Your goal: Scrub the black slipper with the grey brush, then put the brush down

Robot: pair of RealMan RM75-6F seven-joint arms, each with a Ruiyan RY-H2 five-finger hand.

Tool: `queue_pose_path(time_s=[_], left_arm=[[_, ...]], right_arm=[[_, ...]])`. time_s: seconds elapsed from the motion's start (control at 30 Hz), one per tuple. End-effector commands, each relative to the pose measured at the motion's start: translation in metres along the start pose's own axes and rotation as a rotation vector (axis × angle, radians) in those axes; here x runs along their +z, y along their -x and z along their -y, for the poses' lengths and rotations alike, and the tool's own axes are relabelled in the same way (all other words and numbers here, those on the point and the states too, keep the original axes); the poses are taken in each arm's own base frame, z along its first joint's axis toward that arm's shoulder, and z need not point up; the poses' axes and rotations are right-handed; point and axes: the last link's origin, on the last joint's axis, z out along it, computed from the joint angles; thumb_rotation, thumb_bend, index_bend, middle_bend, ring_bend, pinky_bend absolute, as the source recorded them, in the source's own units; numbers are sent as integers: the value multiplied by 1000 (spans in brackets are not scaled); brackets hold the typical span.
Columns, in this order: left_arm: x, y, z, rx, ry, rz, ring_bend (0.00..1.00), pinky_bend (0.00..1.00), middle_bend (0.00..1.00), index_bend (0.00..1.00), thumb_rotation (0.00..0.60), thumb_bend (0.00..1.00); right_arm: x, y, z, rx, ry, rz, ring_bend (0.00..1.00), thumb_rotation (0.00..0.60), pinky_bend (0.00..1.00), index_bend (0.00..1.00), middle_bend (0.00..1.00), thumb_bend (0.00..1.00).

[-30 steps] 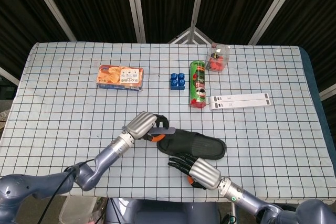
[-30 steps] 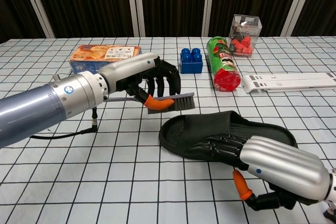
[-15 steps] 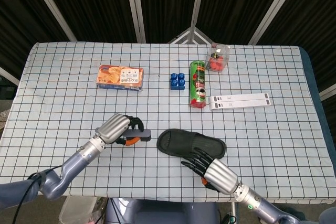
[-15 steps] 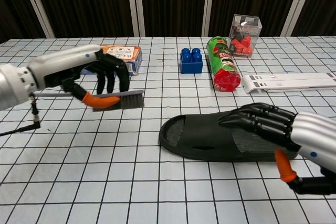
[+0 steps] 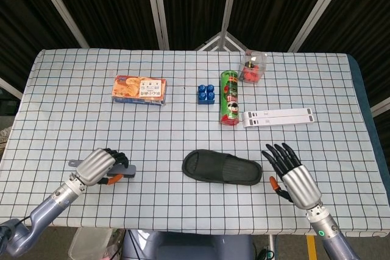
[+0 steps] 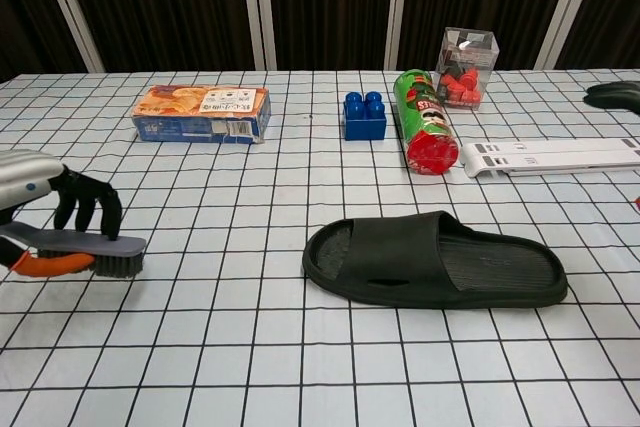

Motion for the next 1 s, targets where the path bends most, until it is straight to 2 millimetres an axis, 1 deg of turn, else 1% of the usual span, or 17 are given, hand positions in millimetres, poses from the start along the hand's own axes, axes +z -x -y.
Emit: queue_pose_path(time_s=[0.03, 0.1, 0.2, 0.27, 0.3, 0.37, 0.43, 0.47, 0.5, 0.53, 0.57, 0.63, 0.7, 0.77, 0.87, 0.97, 1.0], left_arm=[[-10, 16, 4, 84, -24, -44, 517, 539, 626, 463, 600, 691], [-11, 24, 7, 139, -27, -52, 517, 535, 622, 462, 600, 668], [-13, 34, 7, 171, -18, -51, 517, 534, 620, 461, 600, 638], [-13, 39, 6, 176, -10, -56, 515, 528, 617, 460, 600, 587], [-12, 40, 5, 179, -4, -65, 514, 510, 615, 459, 600, 541], [-10, 43, 2, 192, 5, -87, 506, 432, 613, 458, 600, 398], [-9, 45, 2, 211, 3, -104, 484, 376, 605, 455, 600, 300], [-8, 47, 1, 219, -2, -114, 468, 361, 596, 450, 600, 269], [-7, 48, 1, 219, -8, -120, 430, 335, 571, 430, 600, 220], [-6, 49, 1, 216, -17, -126, 404, 321, 550, 409, 600, 193], [-5, 51, 1, 207, -28, -130, 358, 299, 508, 370, 600, 157], [-4, 52, 1, 184, -43, -131, 275, 265, 410, 263, 600, 102], [-3, 53, 0, 150, -55, -132, 212, 241, 315, 153, 600, 60], [-4, 52, 1, 103, -77, -143, 168, 226, 240, 74, 600, 32], [-8, 46, 2, 49, -105, -173, 142, 219, 190, 18, 600, 20], [-14, 39, 2, -22, -119, -186, 112, 207, 147, 1, 600, 9], [-16, 36, 1, -41, -119, -187, 96, 201, 116, 0, 600, 6]], right_arm=[[-5, -13, -6, -21, 90, -22, 0, 600, 0, 0, 0, 581], [-7, -17, -8, -7, 126, -7, 0, 600, 0, 0, 0, 581], [-8, -19, -9, 9, 152, 18, 0, 600, 0, 0, 0, 581], [-9, -20, -10, 7, 162, 33, 0, 600, 0, 0, 0, 581], [-9, -20, -10, 3, 168, 42, 0, 600, 0, 0, 0, 581], [-9, -20, -10, 0, 175, 60, 0, 600, 0, 0, 0, 581], [-9, -20, -10, 3, 180, 72, 0, 600, 0, 0, 0, 582], [-9, -19, -10, 6, 183, 81, 0, 600, 0, 0, 0, 581], [-9, -19, -10, 8, 185, 85, 0, 600, 0, 0, 0, 581], [-9, -20, -10, 10, 187, 89, 0, 600, 0, 0, 0, 581], [-9, -20, -11, 11, 188, 94, 0, 600, 0, 0, 0, 581], [-9, -20, -11, 10, 188, 96, 0, 600, 0, 0, 0, 581], [-9, -20, -11, 7, 189, 99, 0, 600, 0, 0, 0, 581], [-9, -20, -11, 5, 190, 101, 0, 600, 0, 0, 0, 582], [-9, -21, -13, 12, 198, 105, 0, 600, 0, 0, 0, 581], [-9, -24, -15, 14, 205, 95, 0, 600, 0, 0, 0, 581], [-9, -25, -15, 13, 205, 92, 0, 600, 0, 0, 0, 581]])
